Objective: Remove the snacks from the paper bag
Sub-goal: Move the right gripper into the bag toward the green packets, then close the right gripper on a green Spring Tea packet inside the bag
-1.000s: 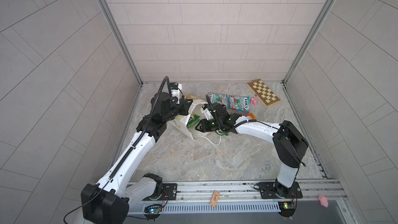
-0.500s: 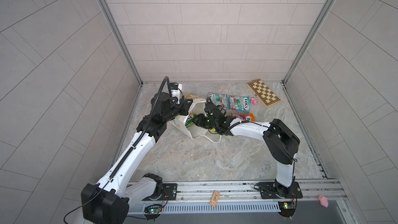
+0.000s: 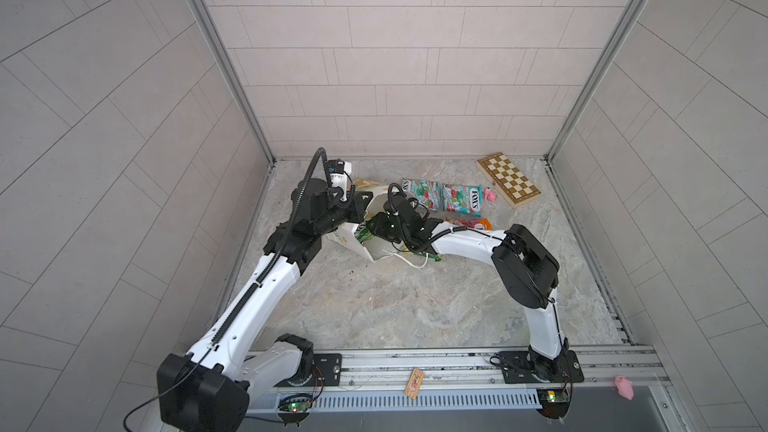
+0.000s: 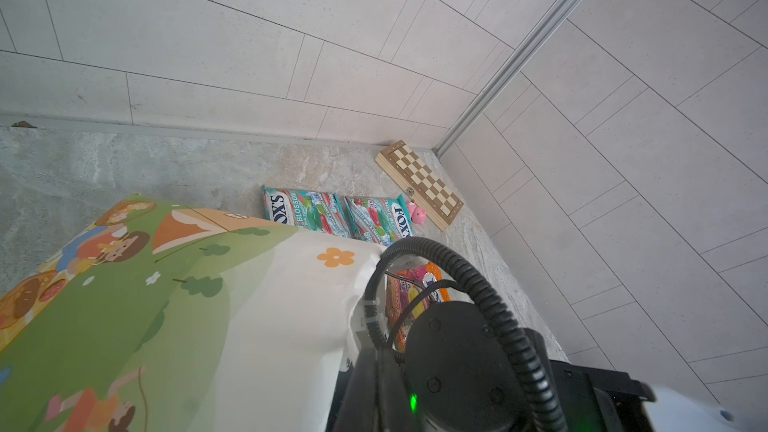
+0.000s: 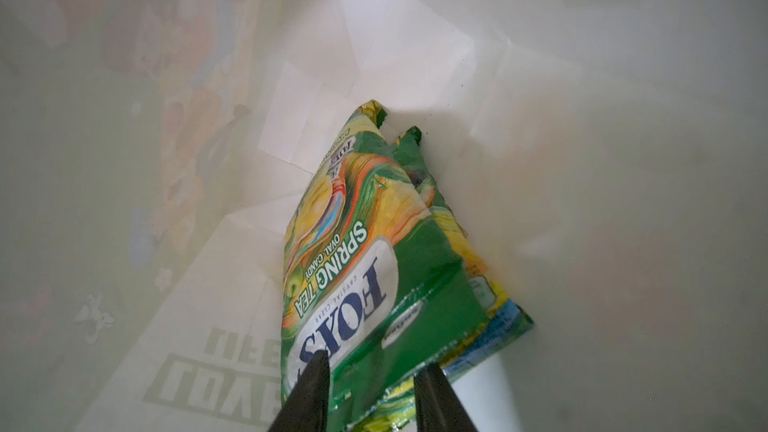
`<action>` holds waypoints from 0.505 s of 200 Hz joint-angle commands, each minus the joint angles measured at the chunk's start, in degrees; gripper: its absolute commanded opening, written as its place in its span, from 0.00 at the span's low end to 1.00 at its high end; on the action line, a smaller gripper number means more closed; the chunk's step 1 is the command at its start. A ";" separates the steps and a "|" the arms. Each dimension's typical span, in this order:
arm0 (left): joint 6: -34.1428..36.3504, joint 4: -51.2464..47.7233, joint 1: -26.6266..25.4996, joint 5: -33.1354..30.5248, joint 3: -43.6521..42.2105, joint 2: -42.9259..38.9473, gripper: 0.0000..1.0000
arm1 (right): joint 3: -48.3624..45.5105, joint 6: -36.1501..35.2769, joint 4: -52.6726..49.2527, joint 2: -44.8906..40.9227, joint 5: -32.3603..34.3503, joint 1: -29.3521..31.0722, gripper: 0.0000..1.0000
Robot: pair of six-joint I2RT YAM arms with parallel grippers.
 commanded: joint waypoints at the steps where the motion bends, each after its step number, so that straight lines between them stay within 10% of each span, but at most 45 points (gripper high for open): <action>1: -0.35 2.68 0.03 1.80 -0.46 -1.29 0.00 | 1.70 1.34 -2.72 1.67 1.41 -0.03 0.36; 101: -1.32 4.11 0.02 4.67 -0.62 -0.93 0.00 | 11.94 2.51 -2.64 9.81 -2.49 -0.44 0.36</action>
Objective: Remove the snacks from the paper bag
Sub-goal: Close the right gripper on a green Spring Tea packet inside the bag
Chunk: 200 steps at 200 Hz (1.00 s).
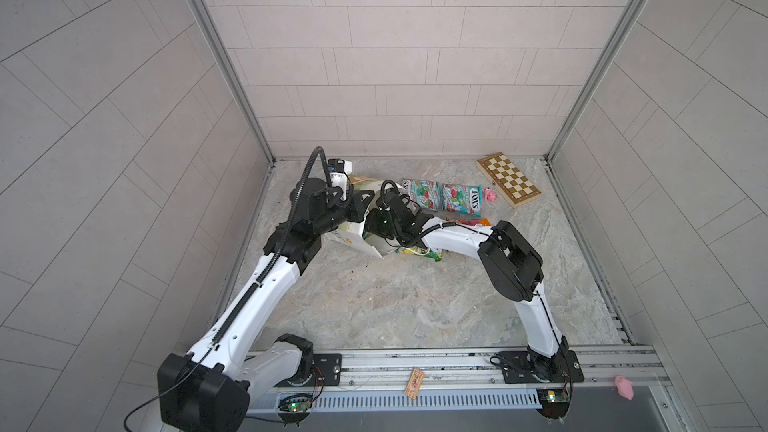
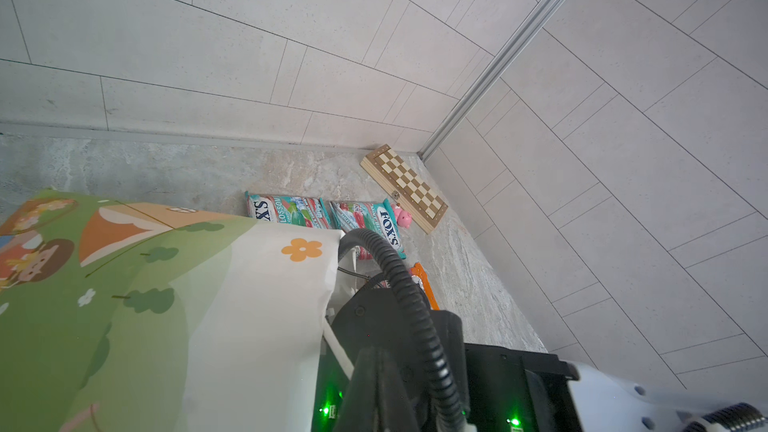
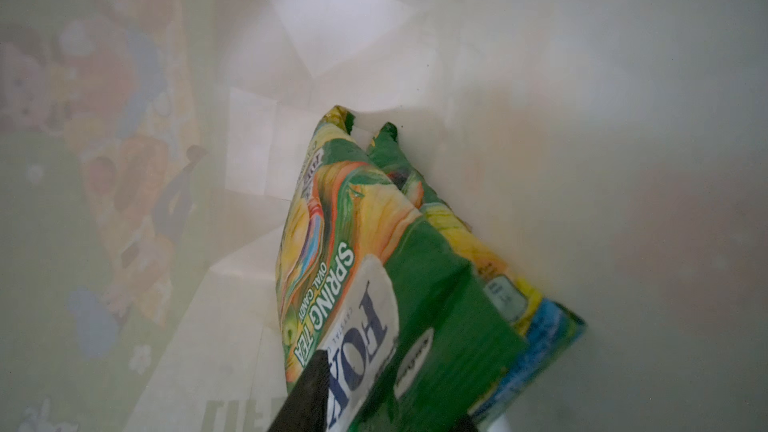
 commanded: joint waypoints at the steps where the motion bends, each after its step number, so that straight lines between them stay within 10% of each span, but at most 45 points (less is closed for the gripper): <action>1: -0.26 2.12 0.01 1.92 -0.38 -0.93 0.00 | 3.41 1.56 -0.79 2.80 -1.51 -0.24 0.36; 60: 1.58 0.09 0.18 -2.89 -0.49 -1.28 0.00 | 5.12 0.52 0.11 3.79 -3.39 -0.21 0.00; 200: 1.33 -3.96 2.82 -9.78 0.52 -0.66 0.00 | -8.05 -11.59 -3.20 -14.76 -6.05 -0.91 0.00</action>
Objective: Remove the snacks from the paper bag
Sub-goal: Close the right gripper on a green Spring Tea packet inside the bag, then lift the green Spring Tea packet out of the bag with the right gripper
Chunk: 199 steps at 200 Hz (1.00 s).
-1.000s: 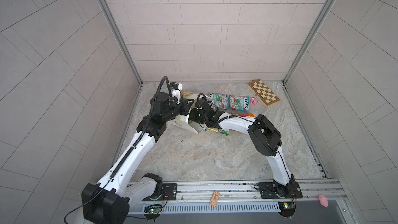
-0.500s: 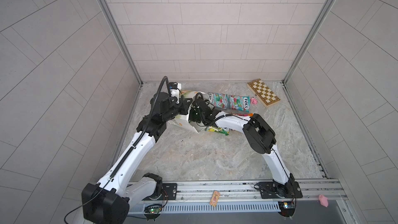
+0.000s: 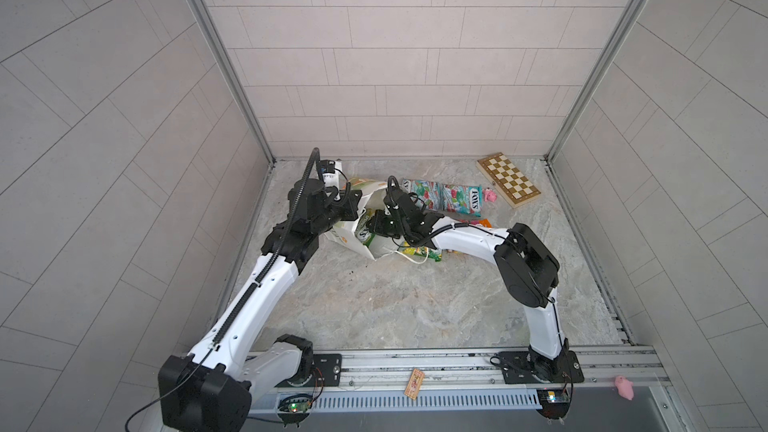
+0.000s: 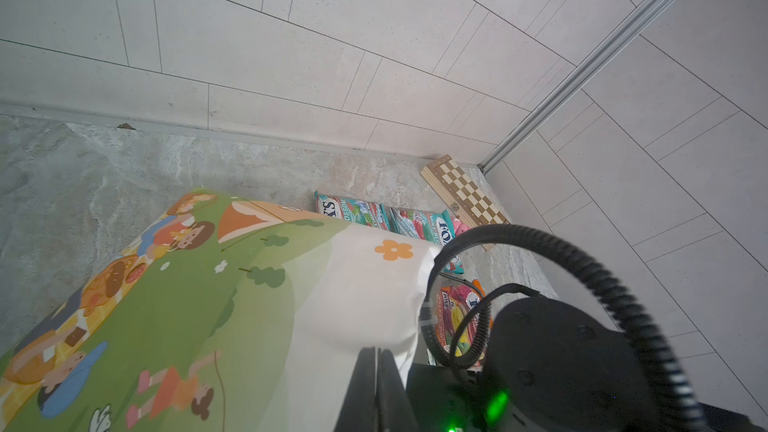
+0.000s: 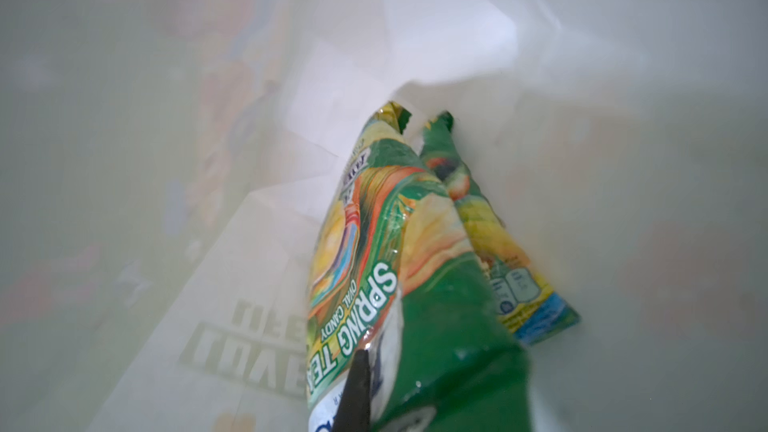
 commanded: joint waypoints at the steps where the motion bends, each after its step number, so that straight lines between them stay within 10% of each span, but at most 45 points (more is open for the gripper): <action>1: -0.29 -0.30 0.41 -0.61 0.50 -0.62 0.00 | -0.81 -3.09 -1.77 -4.98 -0.92 -0.26 0.00; 137: -0.60 -0.10 0.59 -2.50 0.00 -1.17 0.00 | -8.73 -22.72 -23.70 -33.17 -8.49 -2.46 0.00; 199: -0.44 -0.54 0.57 -2.49 0.35 -1.02 0.00 | -17.78 -28.88 -42.60 -52.57 -8.82 -15.36 0.00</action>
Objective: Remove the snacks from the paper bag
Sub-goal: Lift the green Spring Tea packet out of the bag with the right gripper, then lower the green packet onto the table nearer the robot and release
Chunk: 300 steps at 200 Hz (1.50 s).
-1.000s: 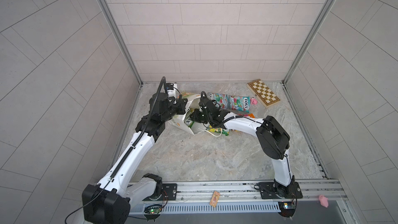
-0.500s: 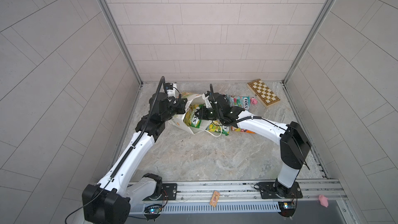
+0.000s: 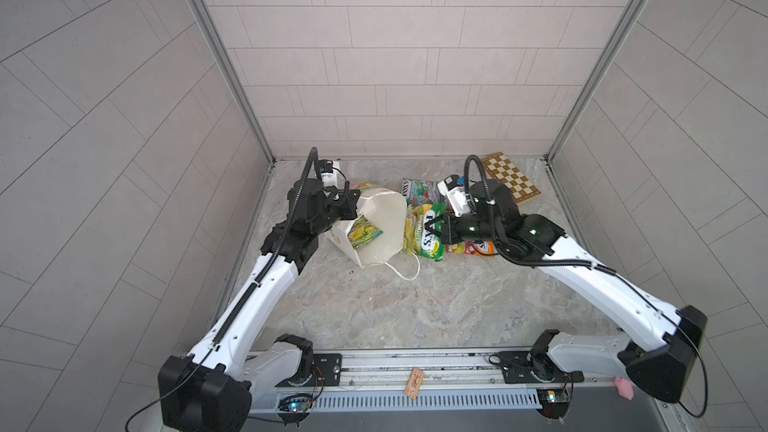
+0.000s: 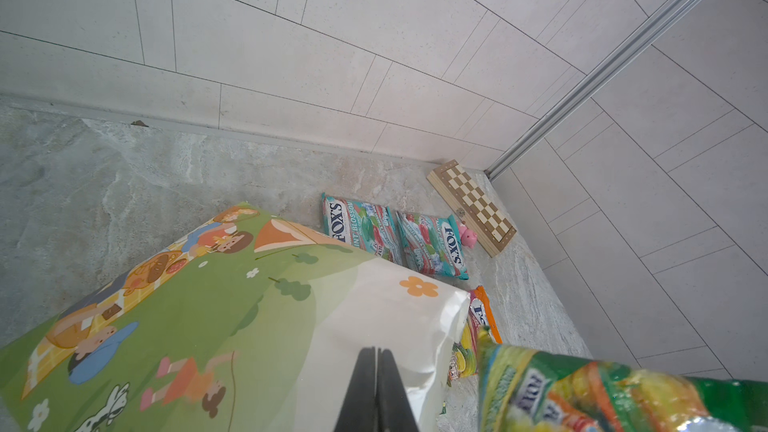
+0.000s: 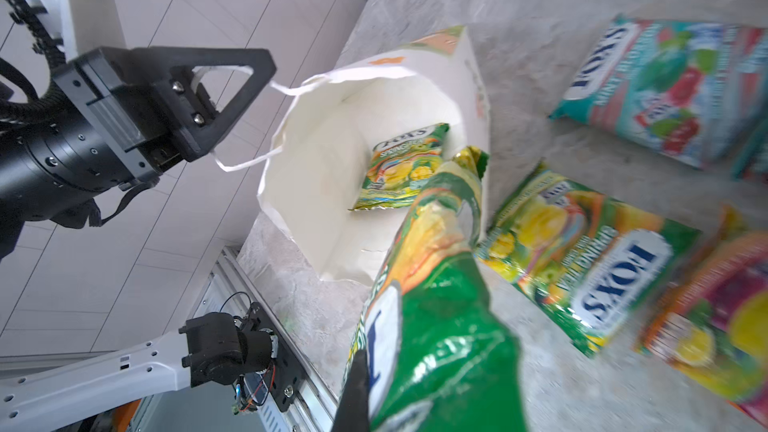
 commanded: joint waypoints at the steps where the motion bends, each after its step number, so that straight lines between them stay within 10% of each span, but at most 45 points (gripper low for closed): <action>1: 0.51 -0.44 0.36 -0.68 0.39 -0.83 0.00 | -2.92 -4.49 -9.86 -5.09 -1.00 -5.37 0.00; 117: 0.15 0.50 0.20 1.55 0.24 -0.03 0.00 | -22.64 -11.26 -9.36 -10.32 -14.66 -15.61 0.00; 300: 0.22 0.59 0.11 1.94 0.17 0.29 0.00 | -25.29 -12.77 -10.24 2.73 1.93 -16.75 0.00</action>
